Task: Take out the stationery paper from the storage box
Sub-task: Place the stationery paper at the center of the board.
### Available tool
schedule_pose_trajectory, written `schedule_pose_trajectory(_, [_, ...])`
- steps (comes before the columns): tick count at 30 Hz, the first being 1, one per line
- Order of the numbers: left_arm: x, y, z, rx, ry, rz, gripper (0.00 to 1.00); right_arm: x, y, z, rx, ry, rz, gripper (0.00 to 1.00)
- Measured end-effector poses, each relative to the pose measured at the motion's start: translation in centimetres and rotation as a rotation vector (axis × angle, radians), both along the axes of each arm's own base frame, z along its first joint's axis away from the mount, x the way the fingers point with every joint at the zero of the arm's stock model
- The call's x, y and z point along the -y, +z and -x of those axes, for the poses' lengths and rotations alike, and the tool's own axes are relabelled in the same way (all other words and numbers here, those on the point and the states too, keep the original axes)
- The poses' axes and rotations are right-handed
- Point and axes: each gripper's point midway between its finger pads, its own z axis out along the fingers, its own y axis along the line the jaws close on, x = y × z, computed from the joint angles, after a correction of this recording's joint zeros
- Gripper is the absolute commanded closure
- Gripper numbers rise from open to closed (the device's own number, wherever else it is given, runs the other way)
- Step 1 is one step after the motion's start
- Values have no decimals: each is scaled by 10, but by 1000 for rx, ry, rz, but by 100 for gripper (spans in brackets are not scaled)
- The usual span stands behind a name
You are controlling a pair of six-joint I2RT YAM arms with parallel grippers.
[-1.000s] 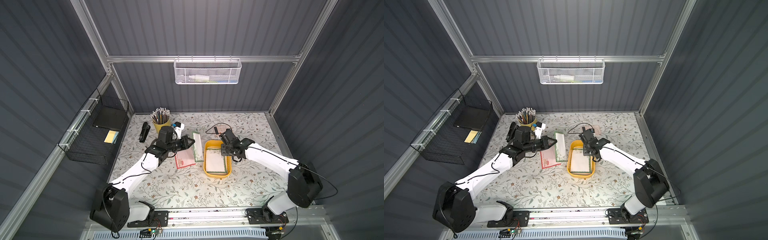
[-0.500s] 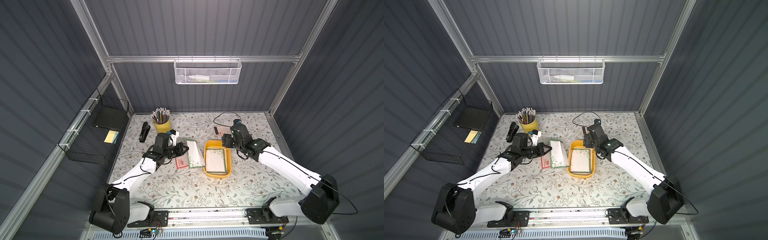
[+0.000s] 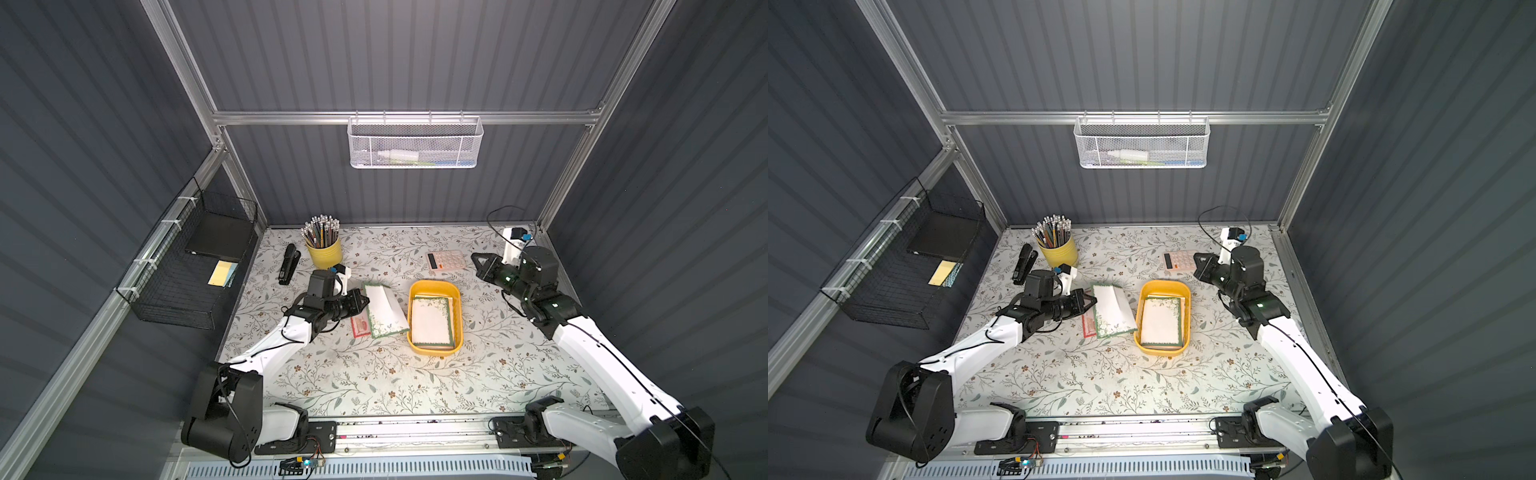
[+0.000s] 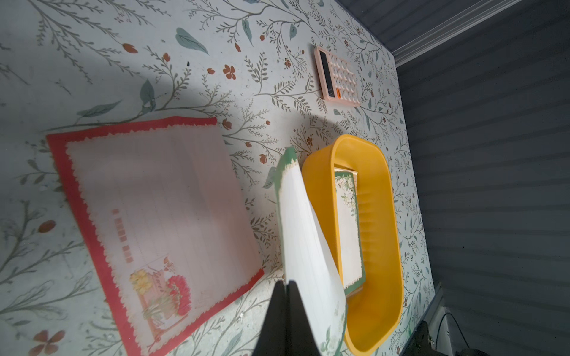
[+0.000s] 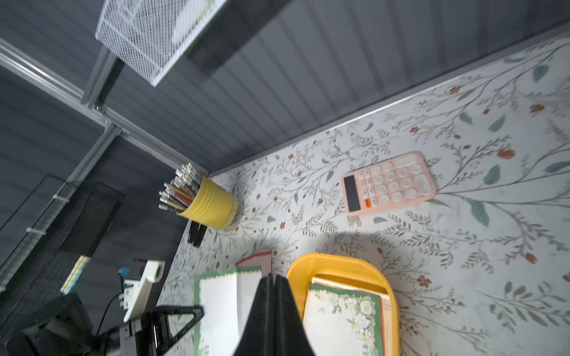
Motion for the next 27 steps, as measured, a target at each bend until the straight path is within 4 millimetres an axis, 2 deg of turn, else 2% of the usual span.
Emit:
schedule_pose_trajectory(2, [-4,-3,0,-5,8,-17,100,-7,-16,1,-54,41,14,100])
schedule_pose_trajectory(5, [-11,-8,1,-19,18,-42,100,-11,-30,3,-102,71,27,88])
schedule_pose_trajectory(11, [-14,-22,0,-46,10,-66,100,-13,-35,6,-128,90,38,69])
schedule_pose_trajectory(17, [-17,-40,1,-89,6,-99,100,-14,-42,9,-154,101,65,59])
schedule_pose_trajectory(21, [-20,-58,3,-137,13,-133,100,-30,-59,11,-203,124,135,55])
schedule_pose_trajectory(25, [-33,-79,8,-199,45,-212,89,-60,-67,14,-224,148,264,50])
schedule_pose_trajectory(27, [-41,-86,9,-219,64,-262,72,-75,-71,16,-227,163,318,49])
